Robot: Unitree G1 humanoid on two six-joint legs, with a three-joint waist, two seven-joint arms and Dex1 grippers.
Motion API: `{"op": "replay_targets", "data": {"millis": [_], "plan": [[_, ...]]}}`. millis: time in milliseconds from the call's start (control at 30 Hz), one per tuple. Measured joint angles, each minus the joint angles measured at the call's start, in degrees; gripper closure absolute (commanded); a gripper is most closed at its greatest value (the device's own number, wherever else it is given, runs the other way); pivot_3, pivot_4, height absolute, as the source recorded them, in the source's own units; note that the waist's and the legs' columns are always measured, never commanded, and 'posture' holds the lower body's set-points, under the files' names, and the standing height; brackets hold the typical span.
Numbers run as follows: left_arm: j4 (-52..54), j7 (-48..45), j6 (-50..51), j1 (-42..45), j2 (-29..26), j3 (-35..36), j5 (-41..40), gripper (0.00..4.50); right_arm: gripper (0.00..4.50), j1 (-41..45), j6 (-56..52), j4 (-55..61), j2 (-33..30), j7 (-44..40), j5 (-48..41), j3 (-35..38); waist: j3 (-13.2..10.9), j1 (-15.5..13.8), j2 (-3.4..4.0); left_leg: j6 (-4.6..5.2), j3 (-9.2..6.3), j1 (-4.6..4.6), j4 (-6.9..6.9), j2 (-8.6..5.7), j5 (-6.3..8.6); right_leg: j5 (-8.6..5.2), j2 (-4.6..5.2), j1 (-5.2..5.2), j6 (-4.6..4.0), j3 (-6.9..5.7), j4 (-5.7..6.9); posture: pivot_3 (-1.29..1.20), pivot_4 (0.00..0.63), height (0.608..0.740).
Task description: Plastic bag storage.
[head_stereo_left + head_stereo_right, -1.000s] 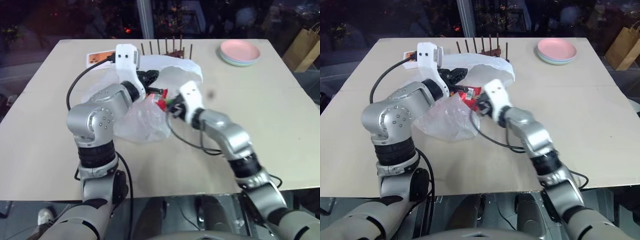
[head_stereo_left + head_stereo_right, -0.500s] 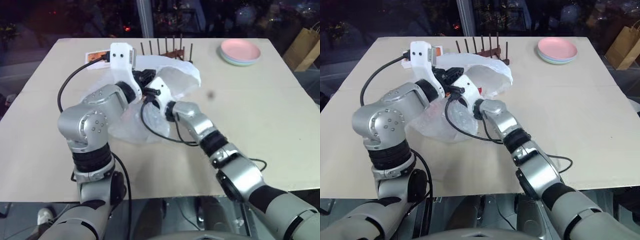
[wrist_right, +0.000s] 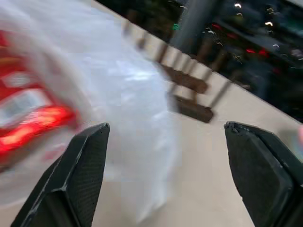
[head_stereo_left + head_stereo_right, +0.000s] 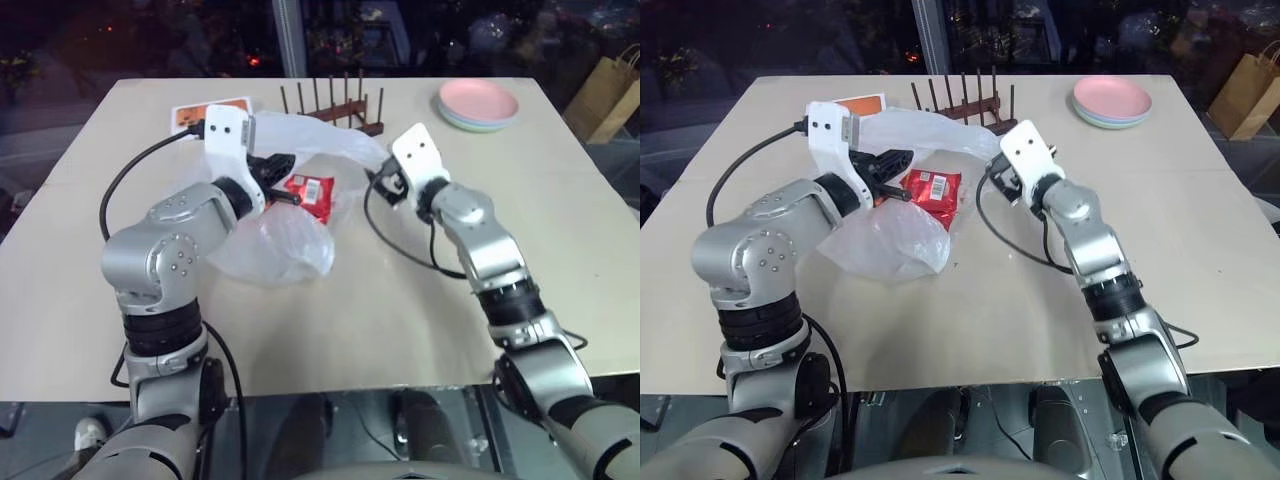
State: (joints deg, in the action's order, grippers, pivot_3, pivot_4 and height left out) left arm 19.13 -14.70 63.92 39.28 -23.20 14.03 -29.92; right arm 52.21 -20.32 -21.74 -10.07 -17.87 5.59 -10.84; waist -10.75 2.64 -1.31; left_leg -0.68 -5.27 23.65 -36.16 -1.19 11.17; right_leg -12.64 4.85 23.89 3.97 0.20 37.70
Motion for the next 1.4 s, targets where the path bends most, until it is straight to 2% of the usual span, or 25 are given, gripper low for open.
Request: {"op": "replay_targets", "data": {"millis": [67, 133, 200, 333, 367, 400, 433, 467, 500, 600, 700, 867, 967, 1033, 1133, 1233, 1400], "plan": [[0.12, -0.4, -0.23, 0.04, -0.4, -0.31, -0.23, 4.5, 0.59, 4.02, 2.94, -9.07, 1.18, 0.94, 0.93, -0.07, 0.0, -0.08, 0.0, 0.0, 0.0, 0.02, 0.04, 0.01, 0.0, 0.01, -0.02, 0.01, -0.02, 0.01, -0.03, 0.0, 0.15, 0.74], [0.17, -0.47, -0.45, 0.04, -1.06, -0.48, -0.37, 4.5, 1.11, 6.57, 6.19, -16.46, 1.9, 0.95, 1.08, -0.03, 0.0, -0.14, 0.0, 0.0, 0.01, 0.07, 0.06, -0.01, 0.0, 0.01, 0.01, 0.01, -0.03, 0.02, -0.1, 0.0, 0.15, 0.74], [0.21, -0.58, -0.79, -0.01, -2.05, -0.56, -0.29, 4.5, 1.85, 7.36, 8.24, -19.84, 2.16, 0.53, 1.13, -0.01, 0.0, -0.3, 0.0, 0.0, 0.02, 0.13, 0.06, -0.05, 0.01, 0.01, 0.05, 0.01, -0.03, 0.02, -0.19, 0.0, 0.15, 0.74], [0.18, -3.15, -4.95, -0.58, -3.05, -0.17, -0.87, 4.5, 3.72, 7.42, 9.87, -21.42, 2.19, -0.77, 0.68, 0.42, 0.0, -0.27, 0.0, 0.0, 0.03, 0.17, 0.15, -0.06, 0.01, 0.02, 0.06, 0.01, -0.02, 0.02, -0.4, 0.0, 0.15, 0.74], [0.22, -4.68, -6.2, -1.18, -3.43, 0.03, -1.51, 4.5, 4.33, 7.43, 9.95, -21.4, 2.19, -0.85, 0.5, 0.6, 0.0, -0.23, 0.0, -0.01, 0.04, 0.15, 0.2, -0.05, 0.01, 0.02, 0.06, 0.01, -0.02, 0.02, -0.42, 0.0, 0.15, 0.74], [0.19, -7.02, -6.75, -1.89, -4.78, 0.21, -2.67, 4.5, 4.42, 7.42, 9.98, -21.32, 2.11, -1.07, 0.35, 0.83, 0.0, -0.18, 0.0, -0.01, 0.04, 0.15, 0.22, -0.04, 0.01, 0.02, 0.05, 0.02, -0.03, 0.02, -0.42, 0.0, 0.15, 0.74], [0.19, -9.26, -6.75, -2.39, -6.32, 0.67, -4.06, 4.5, 4.42, 7.42, 9.92, -21.18, 1.93, -1.42, 0.21, 1.17, -0.01, -0.04, 0.01, 0.0, 0.05, 0.15, 0.25, -0.03, 0.01, 0.02, 0.04, 0.05, -0.03, 0.03, -0.41, 0.0, 0.15, 0.74], [0.21, -12.02, -6.1, -2.95, -8.02, 2.07, -6.64, 3.99, 4.5, 7.41, 9.69, -20.66, 1.77, -1.85, -0.08, 1.54, -0.02, 0.13, 0.02, 0.01, 0.06, 0.14, 0.28, -0.02, 0.01, 0.01, 0.03, 0.08, -0.03, 0.04, -0.4, 0.0, 0.15, 0.74], [0.25, -13.23, -5.55, -3.35, -8.97, 2.85, -8.08, 3.77, 4.5, 7.38, 9.61, -20.33, 1.74, -1.96, -0.19, 1.64, -0.02, 0.26, 0.02, 0.01, 0.06, 0.14, 0.28, 0.0, 0.02, 0.01, 0.02, 0.09, -0.03, 0.05, -0.41, 0.0, 0.15, 0.74], [1.74, -21.93, 0.19, -7.4, -15.56, 9.68, -20.28, 2.46, 4.5, 7.01, 8.58, -17.87, 1.06, -3.09, -1.28, 2.75, -0.02, 0.97, 0.03, 0.02, 0.09, 0.15, 0.33, -0.01, 0.02, 0.01, 0.04, 0.14, -0.03, 0.08, -0.4, 0.0, 0.15, 0.74], [7.7, -25.8, 6.7, -15.22, -20.56, 14.29, -34.63, 2.46, 4.5, 6.29, 7.09, -16.31, 0.95, -3.84, -1.55, 2.9, -0.02, 1.28, 0.02, 0.03, 0.14, 0.13, 0.35, -0.01, 0.03, 0.01, 0.06, 0.13, -0.03, 0.16, -0.41, 0.0, 0.15, 0.74], [9.37, -23.67, 10.04, -27.48, -24.24, 21.25, -50.71, 2.46, 4.5, 5.25, 6.08, -15.44, 0.69, -4.31, -1.56, 2.91, -0.02, 1.17, 0.03, 0.04, 0.14, 0.04, 0.35, 0.05, 0.03, 0.0, 0.04, 0.14, -0.04, 0.16, -0.26, 0.0, 0.15, 0.74], [14.69, -25.29, 9.77, -43.41, -24.69, 23.94, -50.76, 2.46, 4.5, 5.03, 5.44, -14.63, 0.12, -4.57, -1.56, 2.92, -0.03, 1.31, 0.07, 0.04, 0.34, -0.03, 0.45, 0.04, 0.03, 0.0, 0.05, 0.15, -0.05, 0.38, -0.29, 0.0, 0.15, 0.74], [18.54, -24.71, 7.32, -50.21, -21.6, 23.25, -47.83, 2.46, 4.5, 4.86, 4.82, -14.27, -0.32, -5.03, -1.54, 2.94, -0.03, 0.94, 0.07, 0.04, 0.31, -0.01, 0.45, 0.05, 0.03, -0.01, 0.05, 0.16, -0.07, 0.32, -0.34, 0.0, 0.15, 0.74], [21.28, -21.85, 2.51, -52.71, -17.41, 19.9, -43.98, 2.46, 4.5, 4.43, 4.25, -12.63, -0.04, -5.64, -1.57, 2.78, -0.03, 0.0, 0.08, 0.03, 0.29, -0.03, 0.44, 0.1, 0.02, -0.02, 0.02, 0.15, -0.25, 0.28, -0.32, 0.0, 0.15, 0.74], [23.39, -17.56, -2.79, -53.45, -12.2, 12.76, -37.21, 2.46, 4.5, 3.92, 3.12, -11.4, -0.16, -5.9, -1.53, 2.76, 0.01, -0.58, 0.11, 0.03, 0.31, -0.01, 0.38, 0.07, 0.02, -0.04, 0.03, 0.12, -0.42, 0.3, -0.34, 0.0, 0.15, 0.74], [21.24, -10.83, -10.14, -46.58, -5.04, 2.5, -26.94, 2.46, 4.5, 2.71, 1.38, -9.25, -1.01, -6.61, -1.27, 2.55, 0.04, -0.78, 0.16, 0.04, 0.31, -0.01, 0.3, 0.04, 0.01, 0.09, 0.02, 0.1, -0.23, 0.29, -0.3, 0.0, 0.15, 0.74]]}}
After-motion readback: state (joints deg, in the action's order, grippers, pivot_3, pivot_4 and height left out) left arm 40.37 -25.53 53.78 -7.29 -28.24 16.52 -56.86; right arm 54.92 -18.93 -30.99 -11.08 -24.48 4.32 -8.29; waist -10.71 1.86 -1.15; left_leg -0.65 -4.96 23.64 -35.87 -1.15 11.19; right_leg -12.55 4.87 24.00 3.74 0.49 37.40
